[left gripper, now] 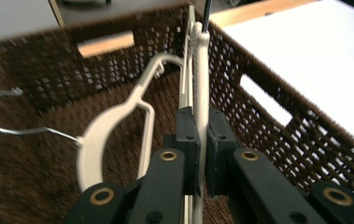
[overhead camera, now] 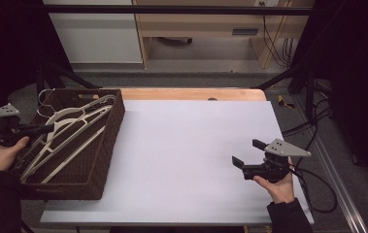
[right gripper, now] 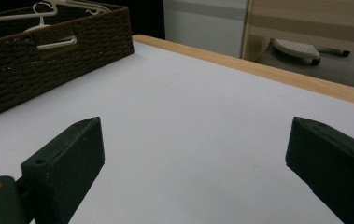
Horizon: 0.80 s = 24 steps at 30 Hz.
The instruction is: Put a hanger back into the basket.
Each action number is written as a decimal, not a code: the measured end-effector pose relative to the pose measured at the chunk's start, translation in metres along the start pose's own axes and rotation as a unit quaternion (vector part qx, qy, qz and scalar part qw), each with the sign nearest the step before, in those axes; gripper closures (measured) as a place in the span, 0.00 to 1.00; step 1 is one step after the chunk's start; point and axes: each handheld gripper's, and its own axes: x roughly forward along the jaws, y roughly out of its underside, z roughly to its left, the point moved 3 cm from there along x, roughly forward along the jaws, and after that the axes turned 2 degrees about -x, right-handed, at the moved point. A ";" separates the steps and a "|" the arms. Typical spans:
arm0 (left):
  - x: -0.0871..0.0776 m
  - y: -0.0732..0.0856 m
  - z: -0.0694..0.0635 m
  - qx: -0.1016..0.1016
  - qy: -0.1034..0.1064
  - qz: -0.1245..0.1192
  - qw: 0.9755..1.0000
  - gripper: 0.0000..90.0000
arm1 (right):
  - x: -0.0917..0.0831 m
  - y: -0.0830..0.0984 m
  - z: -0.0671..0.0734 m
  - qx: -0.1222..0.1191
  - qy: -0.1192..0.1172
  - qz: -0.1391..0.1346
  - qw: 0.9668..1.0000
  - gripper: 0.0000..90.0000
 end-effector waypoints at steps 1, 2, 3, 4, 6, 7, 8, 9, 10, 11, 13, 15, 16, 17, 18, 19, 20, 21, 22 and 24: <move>0.003 0.003 -0.001 -0.004 0.001 0.005 1.000 0.94 | 0.000 0.000 0.000 -0.002 0.000 0.001 1.000 0.05; 0.006 0.007 -0.002 -0.010 0.003 0.010 1.000 0.94 | -0.001 0.000 0.000 -0.002 0.001 0.000 1.000 0.06; 0.008 0.010 -0.002 -0.014 -0.001 0.012 1.000 0.94 | -0.001 0.000 0.000 -0.002 0.000 -0.001 1.000 0.06; 0.011 0.013 -0.002 -0.021 0.002 0.015 1.000 0.93 | -0.001 0.000 0.000 0.000 0.000 -0.002 1.000 0.06; 0.014 0.019 -0.001 -0.034 -0.002 0.017 0.999 0.92 | -0.001 0.000 0.000 0.001 0.001 -0.003 1.000 0.06; 0.016 0.022 -0.001 -0.046 0.001 0.020 0.999 0.92 | 0.000 0.000 0.000 0.001 0.001 -0.002 1.000 0.06; 0.017 0.023 -0.001 -0.050 -0.001 0.021 0.999 0.91 | 0.000 0.000 0.000 -0.001 0.001 -0.001 1.000 0.06; 0.017 0.025 0.000 -0.058 -0.004 0.017 0.998 0.91 | 0.000 0.000 0.000 -0.001 0.001 -0.001 1.000 0.06; 0.017 0.025 0.000 -0.062 -0.003 0.016 0.998 0.91 | 0.000 0.000 0.000 0.001 0.000 -0.001 1.000 0.06; 0.017 0.025 0.000 -0.068 -0.011 0.013 0.998 0.90 | 0.001 -0.001 0.000 0.001 0.000 -0.002 1.000 0.06; 0.017 0.024 -0.002 -0.068 -0.018 0.021 0.997 0.90 | 0.002 -0.001 0.000 0.002 -0.001 0.000 1.000 0.06; 0.017 0.022 -0.002 -0.068 -0.021 0.027 0.997 0.90 | 0.003 -0.001 0.000 0.001 0.000 -0.001 1.000 0.06; 0.017 0.020 -0.002 -0.070 -0.020 0.026 0.997 0.91 | 0.003 -0.001 0.000 0.001 0.000 -0.002 1.000 0.06; 0.017 0.020 -0.001 -0.072 -0.015 0.026 0.997 0.91 | 0.003 -0.002 0.000 0.000 -0.001 -0.001 1.000 0.06; 0.017 0.019 -0.001 -0.071 -0.011 0.027 0.997 0.91 | 0.002 -0.002 0.000 -0.001 -0.002 -0.002 1.000 0.06; 0.017 0.019 -0.001 -0.071 -0.011 0.028 0.997 0.91 | 0.002 -0.002 0.000 -0.001 -0.002 -0.002 1.000 0.06; 0.017 0.019 -0.002 -0.072 -0.006 0.029 0.997 0.91 | 0.002 -0.002 0.000 -0.002 -0.001 -0.001 1.000 0.06; 0.017 0.019 -0.001 -0.073 -0.001 0.033 0.997 0.91 | 0.002 -0.002 0.000 -0.001 0.000 -0.001 1.000 0.06; 0.016 0.019 0.000 -0.076 0.000 0.037 0.996 0.91 | 0.002 -0.002 0.000 -0.001 -0.001 -0.001 1.000 0.06; 0.018 0.019 0.003 -0.084 -0.010 0.038 0.996 0.91 | 0.003 -0.002 0.000 0.001 0.000 -0.001 1.000 0.06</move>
